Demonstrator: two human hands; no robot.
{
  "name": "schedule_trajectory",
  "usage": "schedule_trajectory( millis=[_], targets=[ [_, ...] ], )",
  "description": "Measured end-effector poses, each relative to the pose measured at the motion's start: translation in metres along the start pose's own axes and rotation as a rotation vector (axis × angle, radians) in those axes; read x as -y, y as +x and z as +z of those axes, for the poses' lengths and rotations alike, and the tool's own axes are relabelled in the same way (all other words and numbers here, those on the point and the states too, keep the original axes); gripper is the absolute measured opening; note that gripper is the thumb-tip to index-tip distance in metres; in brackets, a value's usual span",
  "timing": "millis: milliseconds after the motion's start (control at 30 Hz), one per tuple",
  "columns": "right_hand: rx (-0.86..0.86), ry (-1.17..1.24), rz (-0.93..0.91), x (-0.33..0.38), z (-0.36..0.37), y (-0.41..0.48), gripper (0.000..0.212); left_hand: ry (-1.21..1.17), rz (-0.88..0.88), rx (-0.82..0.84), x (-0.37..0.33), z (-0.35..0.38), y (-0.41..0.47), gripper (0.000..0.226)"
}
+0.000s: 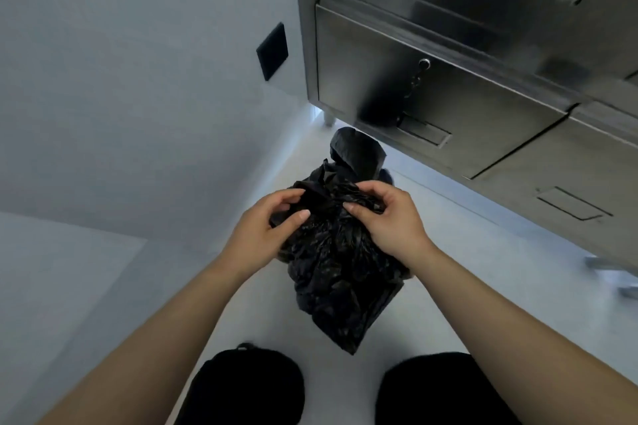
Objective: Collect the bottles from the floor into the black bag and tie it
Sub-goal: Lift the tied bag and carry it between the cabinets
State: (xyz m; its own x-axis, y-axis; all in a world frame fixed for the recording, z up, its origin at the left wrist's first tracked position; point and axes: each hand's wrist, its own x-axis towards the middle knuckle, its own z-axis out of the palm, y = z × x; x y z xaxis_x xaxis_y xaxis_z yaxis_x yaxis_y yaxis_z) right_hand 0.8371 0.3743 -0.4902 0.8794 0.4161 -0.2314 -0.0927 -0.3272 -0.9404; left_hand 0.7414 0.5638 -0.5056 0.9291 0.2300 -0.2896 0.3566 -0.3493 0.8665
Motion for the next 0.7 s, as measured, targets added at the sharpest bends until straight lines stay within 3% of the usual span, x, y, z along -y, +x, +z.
schedule_trajectory(
  millis=[133, 367, 533, 700],
  targets=[
    [-0.076, 0.027, 0.081, 0.089, -0.026, -0.037, 0.017, 0.084, -0.018, 0.017, -0.091, -0.041, -0.044, 0.050],
    [-0.194, 0.019, 0.107, 0.233, -0.084, -0.110, 0.017, 0.569, 0.132, 0.080, -0.235, -0.130, -0.114, 0.051],
    [-0.354, 0.081, 0.098, 0.301, -0.116, -0.159, 0.022, 0.698, 0.257, 0.123, -0.298, -0.160, -0.128, 0.058],
    [-0.549, 0.124, 0.078, 0.337, -0.138, -0.210, 0.021, 0.737, 0.501, 0.202, -0.356, -0.151, -0.125, 0.064]
  ],
)
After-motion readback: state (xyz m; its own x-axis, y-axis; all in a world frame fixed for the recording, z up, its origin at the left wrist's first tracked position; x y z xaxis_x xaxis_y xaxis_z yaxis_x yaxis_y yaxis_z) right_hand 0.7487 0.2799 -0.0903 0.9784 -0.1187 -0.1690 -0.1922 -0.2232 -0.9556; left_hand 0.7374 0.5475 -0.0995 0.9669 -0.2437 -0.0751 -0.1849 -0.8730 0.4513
